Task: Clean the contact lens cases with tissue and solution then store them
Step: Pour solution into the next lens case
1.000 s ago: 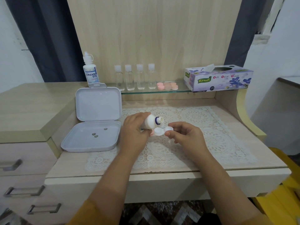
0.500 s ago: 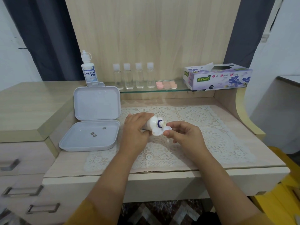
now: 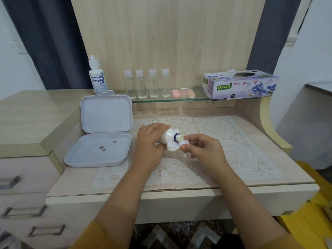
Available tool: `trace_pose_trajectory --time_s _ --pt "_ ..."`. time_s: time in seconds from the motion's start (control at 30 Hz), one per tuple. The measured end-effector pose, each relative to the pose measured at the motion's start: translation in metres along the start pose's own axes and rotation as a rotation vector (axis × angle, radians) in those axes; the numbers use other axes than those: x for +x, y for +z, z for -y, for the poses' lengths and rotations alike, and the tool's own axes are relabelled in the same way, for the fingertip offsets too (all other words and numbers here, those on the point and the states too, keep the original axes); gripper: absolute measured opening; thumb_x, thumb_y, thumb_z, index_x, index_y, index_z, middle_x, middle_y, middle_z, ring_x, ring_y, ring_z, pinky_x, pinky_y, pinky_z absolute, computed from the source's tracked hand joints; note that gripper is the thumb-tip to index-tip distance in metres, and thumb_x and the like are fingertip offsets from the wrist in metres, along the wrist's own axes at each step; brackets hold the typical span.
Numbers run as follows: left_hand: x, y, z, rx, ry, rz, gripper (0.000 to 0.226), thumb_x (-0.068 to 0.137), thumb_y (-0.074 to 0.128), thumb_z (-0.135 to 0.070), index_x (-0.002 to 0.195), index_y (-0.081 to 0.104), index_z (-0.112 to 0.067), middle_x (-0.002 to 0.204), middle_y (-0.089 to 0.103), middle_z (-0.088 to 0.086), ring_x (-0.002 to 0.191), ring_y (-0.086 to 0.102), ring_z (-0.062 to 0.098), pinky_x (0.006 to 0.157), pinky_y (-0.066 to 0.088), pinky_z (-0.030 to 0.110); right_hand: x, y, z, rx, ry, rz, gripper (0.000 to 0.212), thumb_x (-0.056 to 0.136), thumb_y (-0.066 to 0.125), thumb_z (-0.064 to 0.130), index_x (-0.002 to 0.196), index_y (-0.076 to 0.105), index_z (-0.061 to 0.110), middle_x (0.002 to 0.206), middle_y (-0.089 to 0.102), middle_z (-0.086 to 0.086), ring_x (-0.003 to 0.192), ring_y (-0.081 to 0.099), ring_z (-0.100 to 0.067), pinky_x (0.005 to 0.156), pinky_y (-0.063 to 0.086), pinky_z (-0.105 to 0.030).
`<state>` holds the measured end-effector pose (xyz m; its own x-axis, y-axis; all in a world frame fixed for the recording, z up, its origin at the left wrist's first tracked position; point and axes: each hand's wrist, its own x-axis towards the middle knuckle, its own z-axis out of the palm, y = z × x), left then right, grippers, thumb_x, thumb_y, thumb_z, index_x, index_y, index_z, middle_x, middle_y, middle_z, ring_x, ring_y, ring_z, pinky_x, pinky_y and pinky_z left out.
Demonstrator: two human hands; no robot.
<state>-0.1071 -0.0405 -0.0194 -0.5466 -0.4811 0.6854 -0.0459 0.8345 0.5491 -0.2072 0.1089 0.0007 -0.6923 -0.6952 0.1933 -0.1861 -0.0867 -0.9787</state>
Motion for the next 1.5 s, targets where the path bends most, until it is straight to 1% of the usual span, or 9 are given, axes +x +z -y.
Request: trace_pose_trajectory --time_s 0.23,0.5,0.7,0.87,1.0,1.1,1.27,1.4,1.5 --pt "0.0 0.0007 0.0024 0.011 0.025 0.001 0.053 0.068 0.065 0.007 0.114 0.067 -0.018 0.119 0.062 -0.004 0.114 0.039 -0.005 0.112 0.023 0.054 0.0001 -0.0002 0.0008 -0.004 0.009 0.005 0.019 0.072 0.082 0.013 0.087 0.073 0.02 0.075 0.073 0.003 0.068 0.063 -0.005 0.06 0.049 -0.016" --pt "0.0002 0.0014 0.0045 0.002 0.029 0.001 0.052 0.067 0.063 0.002 0.114 0.067 -0.019 0.119 0.062 -0.003 0.116 0.042 0.0 0.11 0.025 0.055 0.0005 -0.0003 0.0002 -0.014 0.012 0.006 0.02 0.072 0.082 0.014 0.088 0.074 0.02 0.077 0.073 0.001 0.07 0.064 -0.007 0.06 0.049 -0.017" --pt "0.0005 0.0023 0.0062 0.012 0.034 -0.002 0.055 0.066 0.064 0.007 0.115 0.067 -0.019 0.119 0.062 -0.002 0.119 0.044 0.006 0.109 0.026 0.056 0.0002 -0.0003 -0.0001 -0.013 0.012 0.009 0.02 0.072 0.082 0.014 0.089 0.074 0.018 0.078 0.073 0.001 0.069 0.063 -0.006 0.06 0.049 -0.017" --pt "0.0007 0.0028 0.0063 0.002 0.039 -0.009 0.054 0.066 0.062 0.007 0.114 0.068 -0.018 0.119 0.062 -0.001 0.118 0.044 0.006 0.108 0.026 0.056 0.0008 0.0001 -0.0004 -0.015 0.006 0.012 0.02 0.071 0.082 0.013 0.088 0.074 0.019 0.076 0.073 0.003 0.069 0.064 -0.006 0.059 0.048 -0.017" --pt "0.0009 0.0029 0.0063 -0.002 0.04 -0.011 0.052 0.067 0.061 0.003 0.115 0.068 -0.018 0.12 0.061 0.0 0.118 0.04 0.0 0.109 0.026 0.055 0.001 0.0 -0.0004 -0.019 0.001 0.009 0.019 0.072 0.082 0.013 0.088 0.074 0.019 0.076 0.073 0.002 0.068 0.063 -0.005 0.059 0.049 -0.017" --pt "0.0007 0.0028 0.0052 -0.001 0.044 -0.014 0.051 0.068 0.059 0.0 0.115 0.068 -0.017 0.12 0.061 0.001 0.117 0.038 -0.003 0.111 0.025 0.052 0.001 0.0 -0.0007 -0.019 0.004 0.009 0.02 0.072 0.082 0.013 0.089 0.074 0.019 0.078 0.073 0.002 0.069 0.064 -0.006 0.059 0.049 -0.018" --pt "0.0004 0.0015 0.0019 -0.003 0.044 -0.024 0.052 0.067 0.058 0.0 0.114 0.068 -0.017 0.119 0.062 -0.001 0.117 0.037 -0.005 0.112 0.019 0.04 0.0014 -0.0001 -0.0019 -0.012 0.006 0.012 0.019 0.071 0.082 0.014 0.087 0.074 0.02 0.081 0.073 -0.001 0.072 0.065 -0.009 0.062 0.049 -0.023" --pt "0.0005 0.0009 0.0007 0.004 0.031 -0.015 0.053 0.067 0.059 0.001 0.116 0.067 -0.018 0.12 0.061 -0.001 0.117 0.035 -0.007 0.114 0.021 0.048 0.0013 -0.0003 -0.0019 -0.013 0.006 0.008 0.02 0.071 0.082 0.014 0.089 0.074 0.019 0.08 0.073 0.0 0.071 0.064 -0.008 0.062 0.049 -0.021" --pt "0.0006 0.0003 -0.0006 0.008 0.024 -0.014 0.053 0.068 0.062 0.005 0.115 0.067 -0.018 0.12 0.062 -0.001 0.116 0.036 -0.006 0.111 0.025 0.054 0.001 -0.0008 -0.0018 -0.012 0.009 0.005 0.021 0.071 0.082 0.014 0.09 0.074 0.018 0.079 0.073 0.0 0.071 0.064 -0.008 0.063 0.049 -0.022"
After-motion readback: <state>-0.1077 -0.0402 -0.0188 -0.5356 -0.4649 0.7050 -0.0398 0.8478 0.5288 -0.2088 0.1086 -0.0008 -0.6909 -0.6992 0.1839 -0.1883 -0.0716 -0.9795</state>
